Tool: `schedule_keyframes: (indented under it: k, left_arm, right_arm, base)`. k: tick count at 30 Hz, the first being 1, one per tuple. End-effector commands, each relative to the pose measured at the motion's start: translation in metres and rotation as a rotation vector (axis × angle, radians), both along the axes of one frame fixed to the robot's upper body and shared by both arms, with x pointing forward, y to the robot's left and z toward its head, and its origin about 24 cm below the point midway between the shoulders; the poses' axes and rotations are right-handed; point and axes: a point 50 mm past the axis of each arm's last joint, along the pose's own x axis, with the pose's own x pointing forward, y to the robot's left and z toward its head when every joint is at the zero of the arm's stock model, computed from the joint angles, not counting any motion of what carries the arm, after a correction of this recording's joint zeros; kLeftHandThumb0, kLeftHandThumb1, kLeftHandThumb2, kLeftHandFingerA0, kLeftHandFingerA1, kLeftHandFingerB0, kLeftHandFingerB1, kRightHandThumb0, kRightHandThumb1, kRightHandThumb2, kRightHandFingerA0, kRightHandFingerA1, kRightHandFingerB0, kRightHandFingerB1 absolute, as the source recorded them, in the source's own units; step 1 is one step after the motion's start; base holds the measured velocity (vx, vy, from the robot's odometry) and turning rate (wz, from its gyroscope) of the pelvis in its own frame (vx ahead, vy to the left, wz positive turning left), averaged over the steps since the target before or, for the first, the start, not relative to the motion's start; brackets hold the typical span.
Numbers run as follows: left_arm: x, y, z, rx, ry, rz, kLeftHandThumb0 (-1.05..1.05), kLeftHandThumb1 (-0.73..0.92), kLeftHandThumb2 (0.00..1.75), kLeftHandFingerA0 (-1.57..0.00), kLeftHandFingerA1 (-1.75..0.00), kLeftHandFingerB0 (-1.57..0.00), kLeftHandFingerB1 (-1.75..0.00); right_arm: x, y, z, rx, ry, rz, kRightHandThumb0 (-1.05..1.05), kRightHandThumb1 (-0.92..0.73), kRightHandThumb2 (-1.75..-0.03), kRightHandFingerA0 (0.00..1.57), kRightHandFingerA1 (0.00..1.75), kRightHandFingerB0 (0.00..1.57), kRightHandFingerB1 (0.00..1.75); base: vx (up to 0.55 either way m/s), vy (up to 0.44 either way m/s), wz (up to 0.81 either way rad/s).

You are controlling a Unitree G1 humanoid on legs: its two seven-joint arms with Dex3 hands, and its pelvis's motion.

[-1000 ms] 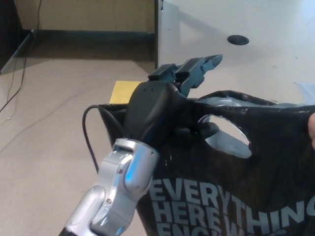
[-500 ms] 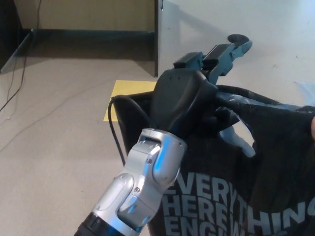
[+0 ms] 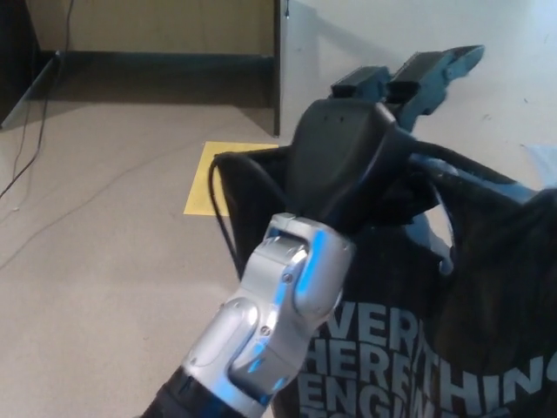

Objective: A person is holding a plastic bag and the robot extends its left hand to grab the bag by hooking its thumb into the holes at the top and brings its hand down by its side. Then it extends its arm again to hand the plastic bag back to the person.

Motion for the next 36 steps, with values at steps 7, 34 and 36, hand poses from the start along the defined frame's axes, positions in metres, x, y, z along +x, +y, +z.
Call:
schedule_keyframes:
  k: [7, 34, 36]
  left_arm:
    - [0.000, -0.029, -0.003, 0.005, 0.073, -0.116, -0.17, 0.77, 0.68, -1.05, -1.42, -0.60, -0.40]
    - [0.004, 0.008, 0.000, -0.227, -0.215, -0.032, -0.12, 0.76, 0.78, -0.87, -1.75, -0.66, -1.49]
    - [0.004, 0.021, 0.011, -0.246, -0.245, -0.004, -0.11, 0.75, 0.79, -0.89, -1.75, -0.72, -1.40]
  right_arm:
    - [0.003, -0.003, 0.002, -0.010, 0.007, 0.013, -0.39, -0.73, -0.62, 0.67, 0.53, 0.52, 0.39]
    - [0.005, -0.003, 0.003, -0.022, 0.023, 0.045, -0.41, -0.75, -0.63, 0.67, 0.51, 0.57, 0.41]
    - [0.006, -0.005, 0.004, -0.023, 0.023, 0.045, -0.42, -0.75, -0.63, 0.67, 0.53, 0.57, 0.41]
  base:
    - [0.00, 0.000, 0.00]
    - [0.00, 0.000, 0.00]
    - [0.00, 0.000, 0.00]
